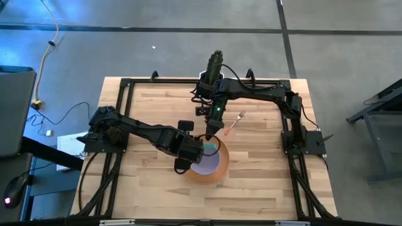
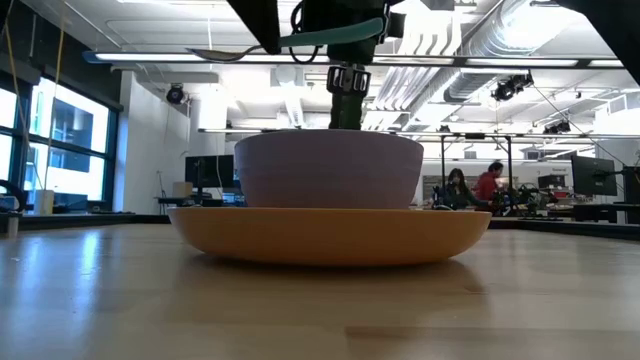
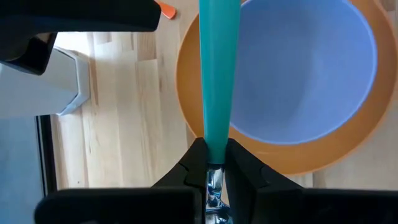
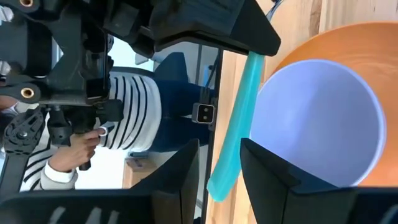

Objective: Set table place
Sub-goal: Put the green spoon into the purple bowl

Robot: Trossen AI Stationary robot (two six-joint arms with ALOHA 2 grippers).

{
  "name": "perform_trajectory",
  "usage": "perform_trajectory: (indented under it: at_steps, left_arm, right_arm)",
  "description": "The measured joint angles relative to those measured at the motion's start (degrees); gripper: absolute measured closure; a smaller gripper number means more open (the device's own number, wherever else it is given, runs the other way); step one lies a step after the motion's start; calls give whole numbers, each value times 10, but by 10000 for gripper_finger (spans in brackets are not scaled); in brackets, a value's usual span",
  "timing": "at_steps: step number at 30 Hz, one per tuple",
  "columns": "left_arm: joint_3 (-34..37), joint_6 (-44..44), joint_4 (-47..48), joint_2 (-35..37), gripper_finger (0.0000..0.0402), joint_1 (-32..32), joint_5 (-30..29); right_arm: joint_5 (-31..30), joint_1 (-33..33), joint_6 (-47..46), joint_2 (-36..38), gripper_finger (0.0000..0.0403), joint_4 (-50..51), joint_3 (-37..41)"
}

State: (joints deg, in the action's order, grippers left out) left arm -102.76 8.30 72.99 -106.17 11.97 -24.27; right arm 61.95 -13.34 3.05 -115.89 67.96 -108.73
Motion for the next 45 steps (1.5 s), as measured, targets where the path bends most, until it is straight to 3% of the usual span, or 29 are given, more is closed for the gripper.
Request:
perform_trajectory:
  at_steps: [27,34,45]
  left_arm:
    - [0,10,0,0,384,0,3]
    - [0,11,-1,0,384,0,9]
    - [0,7,0,1,384,1,17]
  right_arm:
    - [-18,28,6,0,294,-2,0]
    - [-84,20,7,0,294,2,0]
    - [-46,31,14,-29,294,17,0]
